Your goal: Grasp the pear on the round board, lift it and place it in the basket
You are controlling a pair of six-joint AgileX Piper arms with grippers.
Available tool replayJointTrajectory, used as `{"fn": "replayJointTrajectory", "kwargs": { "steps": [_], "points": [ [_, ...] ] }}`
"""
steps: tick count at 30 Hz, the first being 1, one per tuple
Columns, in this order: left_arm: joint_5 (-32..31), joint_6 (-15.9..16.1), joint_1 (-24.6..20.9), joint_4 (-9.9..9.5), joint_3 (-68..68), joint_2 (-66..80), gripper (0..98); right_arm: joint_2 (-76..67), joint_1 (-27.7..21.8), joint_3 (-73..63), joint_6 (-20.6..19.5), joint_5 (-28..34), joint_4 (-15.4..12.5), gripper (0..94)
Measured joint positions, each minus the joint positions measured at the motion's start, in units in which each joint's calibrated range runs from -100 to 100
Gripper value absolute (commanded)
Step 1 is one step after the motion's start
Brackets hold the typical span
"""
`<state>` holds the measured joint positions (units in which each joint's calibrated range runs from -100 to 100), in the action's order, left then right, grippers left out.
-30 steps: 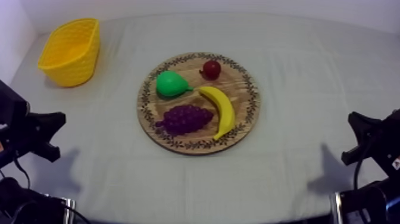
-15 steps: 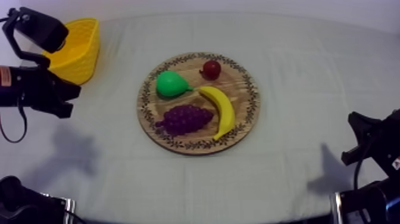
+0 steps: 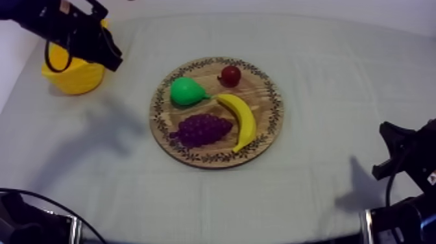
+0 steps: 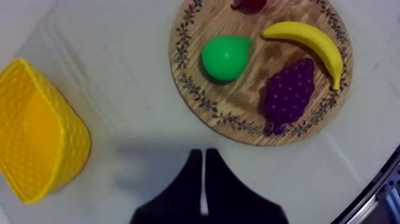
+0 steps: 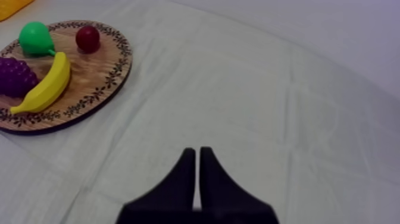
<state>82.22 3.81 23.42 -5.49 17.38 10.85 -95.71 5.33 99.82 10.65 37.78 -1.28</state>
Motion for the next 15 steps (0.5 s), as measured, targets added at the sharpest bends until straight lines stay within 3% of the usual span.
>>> {"fn": "replayJointTrajectory", "kwargs": {
  "steps": [5, 15],
  "points": [
    [0.7, 4.7, -0.5, 0.06, -7.8, -8.2, 0.0, 0.0, 0.0, 0.0, 0.1, 0.0, 0.0, 0.4],
    [1.0, 19.0, -1.5, 5.49, -17.0, -20.3, 0.0, 0.0, 0.0, 0.0, 0.1, 0.0, 0.0, 0.4]
  ]
}}
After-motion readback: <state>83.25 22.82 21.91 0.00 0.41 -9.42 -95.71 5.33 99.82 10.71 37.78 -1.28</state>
